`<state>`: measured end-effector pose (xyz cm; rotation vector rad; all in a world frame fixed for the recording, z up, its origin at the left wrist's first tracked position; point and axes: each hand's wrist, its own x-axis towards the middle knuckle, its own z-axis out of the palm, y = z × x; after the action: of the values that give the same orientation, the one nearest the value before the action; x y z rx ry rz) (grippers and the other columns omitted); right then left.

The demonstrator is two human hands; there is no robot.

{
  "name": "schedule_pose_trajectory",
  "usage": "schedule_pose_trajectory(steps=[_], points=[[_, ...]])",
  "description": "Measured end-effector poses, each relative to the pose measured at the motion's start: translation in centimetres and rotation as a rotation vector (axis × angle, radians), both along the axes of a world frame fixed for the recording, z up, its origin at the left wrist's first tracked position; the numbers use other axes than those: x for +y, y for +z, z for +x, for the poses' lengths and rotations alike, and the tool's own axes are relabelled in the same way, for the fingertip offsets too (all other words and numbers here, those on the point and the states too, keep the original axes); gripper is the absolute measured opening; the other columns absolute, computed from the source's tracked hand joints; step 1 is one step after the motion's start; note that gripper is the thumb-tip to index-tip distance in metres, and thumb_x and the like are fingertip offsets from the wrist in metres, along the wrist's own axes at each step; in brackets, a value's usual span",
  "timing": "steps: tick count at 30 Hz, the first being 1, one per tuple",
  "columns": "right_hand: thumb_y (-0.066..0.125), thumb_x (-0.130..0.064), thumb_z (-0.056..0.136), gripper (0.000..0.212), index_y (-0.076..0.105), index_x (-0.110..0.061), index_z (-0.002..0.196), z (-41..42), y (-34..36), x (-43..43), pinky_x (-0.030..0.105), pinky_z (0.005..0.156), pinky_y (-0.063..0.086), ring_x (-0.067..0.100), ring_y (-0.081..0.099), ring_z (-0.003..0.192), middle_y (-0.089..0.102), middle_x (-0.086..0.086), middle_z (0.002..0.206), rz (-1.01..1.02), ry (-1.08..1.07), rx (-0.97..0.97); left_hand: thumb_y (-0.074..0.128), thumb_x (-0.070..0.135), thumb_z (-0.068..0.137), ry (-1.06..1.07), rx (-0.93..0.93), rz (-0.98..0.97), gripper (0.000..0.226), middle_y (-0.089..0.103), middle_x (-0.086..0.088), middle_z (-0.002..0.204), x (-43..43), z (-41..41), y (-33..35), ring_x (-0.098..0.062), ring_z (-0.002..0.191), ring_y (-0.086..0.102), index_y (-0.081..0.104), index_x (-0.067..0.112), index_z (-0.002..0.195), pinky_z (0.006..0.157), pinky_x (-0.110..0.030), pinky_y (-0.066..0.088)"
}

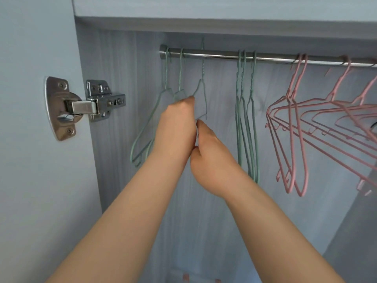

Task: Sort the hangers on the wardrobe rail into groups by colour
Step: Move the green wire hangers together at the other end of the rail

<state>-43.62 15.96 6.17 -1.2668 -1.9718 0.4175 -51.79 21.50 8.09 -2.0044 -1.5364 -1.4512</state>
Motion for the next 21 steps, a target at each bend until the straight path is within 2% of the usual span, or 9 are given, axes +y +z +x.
schedule_pose_trajectory(steps=[3, 5, 7, 10, 13, 15, 17, 21], points=[[0.031, 0.0, 0.089, 0.053, 0.018, -0.003, 0.141, 0.9, -0.6, 0.1, 0.011, 0.088, 0.024, 0.021, 0.03, 0.134, 0.029, 0.013, 0.146, 0.021, -0.017, -0.005, 0.044, -0.006, 0.08, -0.004, 0.002, 0.011, 0.013, 0.061, -0.019, 0.083, 1.1, 0.9, 0.2, -0.031, 0.075, 0.057, 0.045, 0.006, 0.075, 0.058, -0.032, 0.032], [0.03, -0.001, 0.091, 0.059, 0.008, -0.009, 0.145, 1.3, -1.2, 0.1, 0.012, 0.1, 0.017, 0.016, 0.021, 0.139, 0.019, 0.008, 0.153, -0.006, -0.023, -0.002, 0.04, -0.008, 0.081, -0.01, -0.039, 0.007, 0.018, 0.061, -0.019, 0.082, 2.1, 1.3, 0.4, -0.028, 0.074, 0.056, 0.044, 0.007, 0.072, 0.058, -0.032, 0.032], [0.03, -0.001, 0.091, 0.061, 0.004, -0.012, 0.146, 1.3, -2.1, 0.1, 0.013, 0.104, 0.015, 0.013, 0.018, 0.14, 0.015, 0.004, 0.154, -0.025, -0.018, 0.005, 0.039, -0.01, 0.08, -0.018, -0.079, -0.018, 0.022, 0.059, -0.015, 0.078, 3.2, 1.4, 0.0, -0.021, 0.07, 0.052, 0.046, 0.009, 0.072, 0.058, -0.031, 0.033], [0.03, -0.001, 0.09, 0.065, -0.001, -0.013, 0.146, 1.2, -4.6, 0.3, 0.012, 0.103, 0.009, 0.012, 0.014, 0.141, 0.009, 0.002, 0.156, -0.056, 0.0, -0.014, 0.04, -0.008, 0.081, -0.057, -0.132, -0.106, 0.027, 0.053, -0.01, 0.079, 4.1, 1.1, -2.8, -0.017, 0.074, 0.047, 0.052, 0.016, 0.084, 0.063, -0.028, 0.033], [0.029, 0.0, 0.089, 0.067, -0.005, -0.015, 0.145, 1.5, -8.6, 1.2, 0.013, 0.106, 0.005, 0.01, 0.01, 0.142, 0.003, 0.0, 0.157, -0.177, 0.061, -0.031, 0.038, -0.013, 0.081, -0.126, -0.267, -0.155, 0.037, 0.064, -0.018, 0.096, 3.6, 0.3, -7.6, -0.023, 0.091, 0.061, 0.06, 0.006, 0.104, 0.076, -0.028, 0.045], [0.033, -0.003, 0.091, 0.067, -0.003, -0.018, 0.146, 2.6, -11.5, 2.1, 0.017, 0.112, 0.008, 0.011, 0.013, 0.142, 0.005, 0.0, 0.157, -0.271, 0.078, -0.025, 0.036, -0.016, 0.082, -0.143, -0.382, -0.161, 0.041, 0.065, -0.022, 0.106, 2.4, -0.5, -11.0, -0.028, 0.096, 0.064, 0.058, -0.001, 0.113, 0.087, -0.032, 0.049], [0.042, -0.008, 0.091, 0.07, 0.002, -0.022, 0.146, 4.7, -14.2, 3.2, 0.026, 0.116, 0.014, 0.013, 0.017, 0.141, 0.01, 0.001, 0.156, -0.357, 0.045, 0.002, 0.036, -0.016, 0.083, -0.155, -0.51, -0.167, 0.039, 0.067, -0.016, 0.098, 0.8, -1.6, -14.3, -0.027, 0.091, 0.065, 0.06, -0.001, 0.11, 0.088, -0.031, 0.05], [0.054, -0.013, 0.089, 0.072, 0.012, -0.027, 0.145, 10.9, -18.5, 4.8, 0.032, 0.114, 0.023, 0.018, 0.025, 0.138, 0.02, 0.002, 0.154, -0.548, -0.083, 0.04, 0.041, -0.003, 0.091, -0.15, -0.68, -0.203, 0.027, 0.066, -0.002, 0.084, -3.1, -3.3, -20.1, -0.009, 0.077, 0.067, 0.063, 0.008, 0.103, 0.074, -0.007, 0.048]])
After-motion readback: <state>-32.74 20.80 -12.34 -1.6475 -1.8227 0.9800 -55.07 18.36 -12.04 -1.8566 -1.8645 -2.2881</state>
